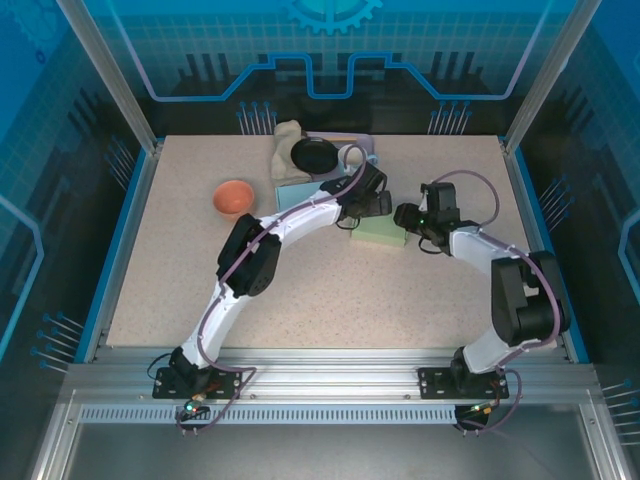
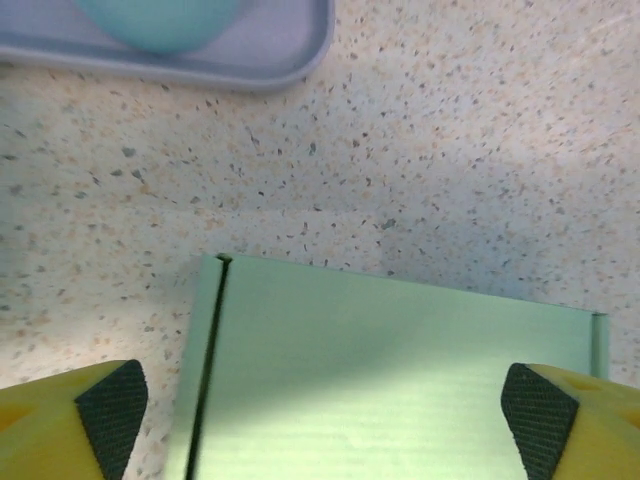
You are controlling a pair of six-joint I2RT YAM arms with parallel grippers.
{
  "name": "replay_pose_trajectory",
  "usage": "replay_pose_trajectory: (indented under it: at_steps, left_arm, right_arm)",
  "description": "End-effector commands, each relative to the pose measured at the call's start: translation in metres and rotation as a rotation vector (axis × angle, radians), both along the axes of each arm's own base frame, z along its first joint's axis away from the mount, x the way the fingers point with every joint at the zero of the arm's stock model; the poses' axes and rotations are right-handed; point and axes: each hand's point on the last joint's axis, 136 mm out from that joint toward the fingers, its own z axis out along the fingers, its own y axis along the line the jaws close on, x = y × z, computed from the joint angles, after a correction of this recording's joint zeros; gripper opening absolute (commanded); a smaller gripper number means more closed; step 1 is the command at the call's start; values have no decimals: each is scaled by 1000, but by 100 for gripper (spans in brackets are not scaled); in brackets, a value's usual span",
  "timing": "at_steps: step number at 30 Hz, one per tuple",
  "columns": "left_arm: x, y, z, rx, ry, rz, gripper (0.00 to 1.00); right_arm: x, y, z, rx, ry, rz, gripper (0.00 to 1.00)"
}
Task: Fold the paper box
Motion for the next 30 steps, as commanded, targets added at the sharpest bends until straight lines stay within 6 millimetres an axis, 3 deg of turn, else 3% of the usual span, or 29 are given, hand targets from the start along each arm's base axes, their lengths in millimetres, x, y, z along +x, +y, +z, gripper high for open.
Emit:
replay_pose_trajectory:
  at_steps: [1,5,10,13,15,18,20,25,28,30]
  left_arm:
    - [10,24,49,11,-55,49,98]
    - [11,43,49,37,-39,85,99]
    - [-4,63,78,45,-111,77,99]
    - [-23,84,107,36,-236,51,99]
    - [-41,103,124,54,-328,26,99]
    - [-68,137,141,119,-424,13,99]
    - [-86,169,140,177,-488,51,99]
    - [-120,258,116,305,-564,165,99]
    - [-133,315,92,386,-550,285,99]
    - [-140,338,78,369,-545,325,99]
  right_arm:
    - [2,-11,33,-31,-40,8,46]
    - [-6,-23,49,-77,-49,1,48]
    - [-22,-38,72,-151,-142,6,50]
    - [-32,-55,75,-252,-216,-26,66]
    - [-36,-70,73,-334,-269,-73,84]
    - [-38,-84,56,-439,-297,-98,94]
    - [-35,-92,41,-489,-290,-122,96]
    - [-19,-95,5,-545,-276,-98,98]
    - [-13,-87,7,-542,-302,-44,98]
    - [-20,-80,3,-533,-408,-20,98]
